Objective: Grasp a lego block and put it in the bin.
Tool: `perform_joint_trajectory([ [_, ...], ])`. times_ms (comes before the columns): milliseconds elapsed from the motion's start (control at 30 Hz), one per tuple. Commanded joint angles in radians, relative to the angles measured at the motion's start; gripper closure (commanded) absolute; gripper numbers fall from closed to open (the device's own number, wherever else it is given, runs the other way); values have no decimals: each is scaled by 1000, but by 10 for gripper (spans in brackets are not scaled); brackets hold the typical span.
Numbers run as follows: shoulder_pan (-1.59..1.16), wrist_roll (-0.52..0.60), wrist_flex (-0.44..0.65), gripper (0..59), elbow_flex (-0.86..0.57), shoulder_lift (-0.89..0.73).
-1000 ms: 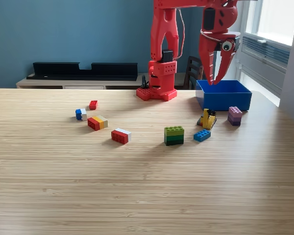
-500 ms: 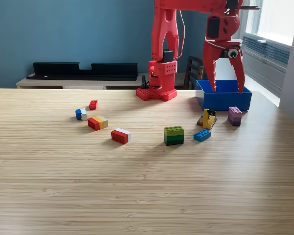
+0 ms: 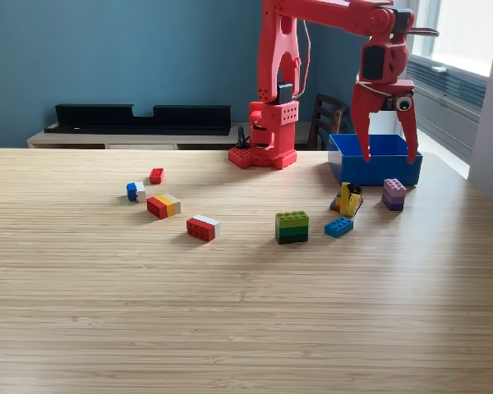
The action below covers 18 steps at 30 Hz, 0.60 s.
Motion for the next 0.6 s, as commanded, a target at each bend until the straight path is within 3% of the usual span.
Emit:
perform_joint_trajectory([
  [33, 0, 11, -40, 320, 0, 8],
  [600, 14, 63, -225, 319, 77, 3],
])
